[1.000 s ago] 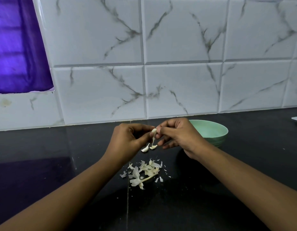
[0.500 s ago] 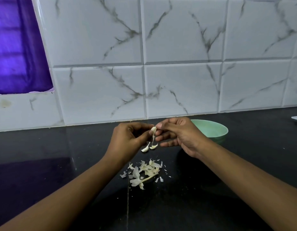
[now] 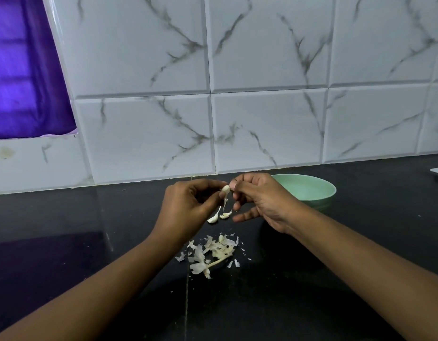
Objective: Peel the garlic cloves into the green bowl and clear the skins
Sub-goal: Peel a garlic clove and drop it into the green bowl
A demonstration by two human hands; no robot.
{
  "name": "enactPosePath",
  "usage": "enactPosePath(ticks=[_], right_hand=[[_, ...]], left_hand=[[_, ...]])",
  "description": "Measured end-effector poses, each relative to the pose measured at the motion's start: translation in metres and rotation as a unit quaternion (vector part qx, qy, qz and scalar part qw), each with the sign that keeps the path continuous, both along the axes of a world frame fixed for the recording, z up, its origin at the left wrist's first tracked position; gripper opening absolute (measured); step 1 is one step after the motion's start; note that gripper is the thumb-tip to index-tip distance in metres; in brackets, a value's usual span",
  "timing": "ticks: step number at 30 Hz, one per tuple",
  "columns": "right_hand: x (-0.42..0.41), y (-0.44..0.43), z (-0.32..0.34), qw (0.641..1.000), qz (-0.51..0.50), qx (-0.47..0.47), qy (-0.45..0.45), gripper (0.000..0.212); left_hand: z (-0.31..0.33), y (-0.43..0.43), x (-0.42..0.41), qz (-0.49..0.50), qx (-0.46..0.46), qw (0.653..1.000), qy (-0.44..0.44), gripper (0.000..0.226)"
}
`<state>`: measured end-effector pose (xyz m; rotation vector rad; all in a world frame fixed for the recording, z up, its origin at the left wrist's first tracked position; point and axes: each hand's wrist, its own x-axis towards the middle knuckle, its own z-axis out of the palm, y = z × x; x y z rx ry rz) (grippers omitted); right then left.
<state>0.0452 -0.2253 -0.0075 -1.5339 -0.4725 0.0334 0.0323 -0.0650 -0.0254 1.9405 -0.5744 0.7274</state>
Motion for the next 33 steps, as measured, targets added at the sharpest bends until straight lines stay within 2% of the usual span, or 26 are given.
enactPosePath(ticks=[3,6,8,11,14,20,23,28,33], right_hand=[[-0.002,0.006,-0.002,1.0,-0.013,-0.006,-0.012,0.025],[-0.001,0.009,-0.006,0.998,-0.036,-0.035,-0.038,0.019],[0.002,0.009,-0.011,0.992,-0.049,-0.101,-0.049,0.016],[0.005,0.008,-0.017,0.976,-0.064,-0.195,-0.076,0.015],[0.005,0.004,-0.013,0.975,-0.068,-0.184,-0.106,0.013],[0.003,0.0,-0.005,0.988,-0.062,-0.086,-0.11,0.016],[0.002,0.001,-0.004,0.989,-0.061,-0.091,-0.097,0.015],[0.001,-0.001,-0.004,0.985,-0.08,-0.081,-0.127,0.005],[0.001,0.0,-0.005,0.983,-0.082,-0.102,-0.128,0.009]], left_hand=[[-0.001,-0.002,-0.001,-0.009,-0.01,1.0,-0.01,0.014],[0.0,-0.004,-0.002,-0.016,-0.029,0.999,-0.013,0.012],[0.002,-0.004,-0.001,-0.039,-0.118,0.992,0.023,0.009],[0.007,0.002,0.004,-0.066,-0.243,0.963,0.096,0.009],[0.008,0.008,0.008,-0.082,-0.289,0.939,0.168,0.01],[0.005,0.004,0.005,-0.102,-0.261,0.936,0.212,0.008],[0.005,0.002,0.004,-0.102,-0.254,0.938,0.215,0.008],[0.005,0.002,0.002,-0.112,-0.234,0.941,0.216,0.01],[0.005,0.001,0.003,-0.111,-0.213,0.949,0.204,0.011]])
